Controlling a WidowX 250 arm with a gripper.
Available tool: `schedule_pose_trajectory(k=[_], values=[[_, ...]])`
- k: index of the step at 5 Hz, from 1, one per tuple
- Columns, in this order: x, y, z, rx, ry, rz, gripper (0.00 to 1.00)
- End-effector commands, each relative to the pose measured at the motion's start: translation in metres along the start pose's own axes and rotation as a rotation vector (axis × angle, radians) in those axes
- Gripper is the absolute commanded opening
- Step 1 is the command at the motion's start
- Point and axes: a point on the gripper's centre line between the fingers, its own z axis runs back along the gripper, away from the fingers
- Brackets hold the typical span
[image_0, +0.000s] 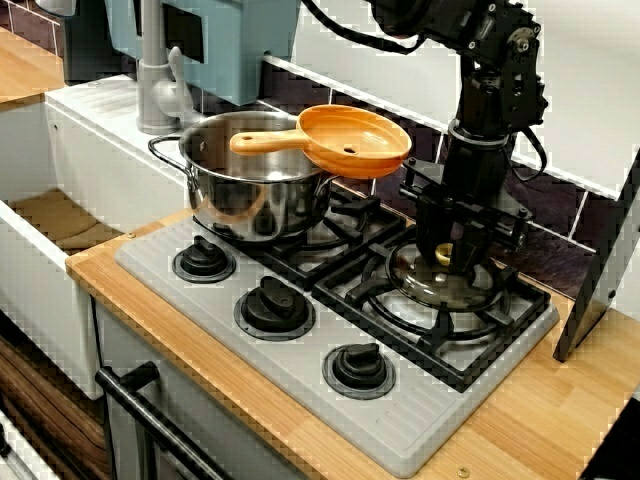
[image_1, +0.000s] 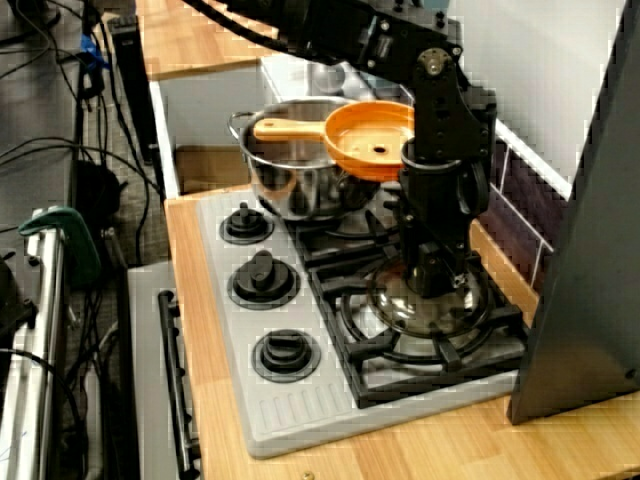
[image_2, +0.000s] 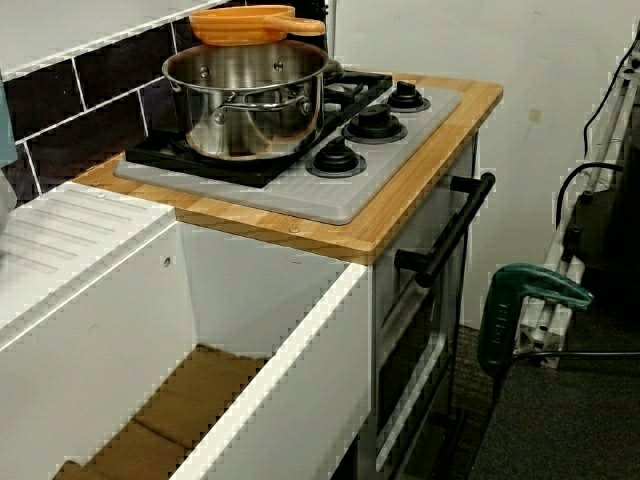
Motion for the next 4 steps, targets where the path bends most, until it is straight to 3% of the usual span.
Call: schedule_pose_trajectory(k=[1, 4], values=[[-0.007, 0.009, 0.047, -0.04, -0.073, 0.003, 0.0], [-0.023, 0.012, 0.063, -0.067, -0.081, -0.017, 0.0]])
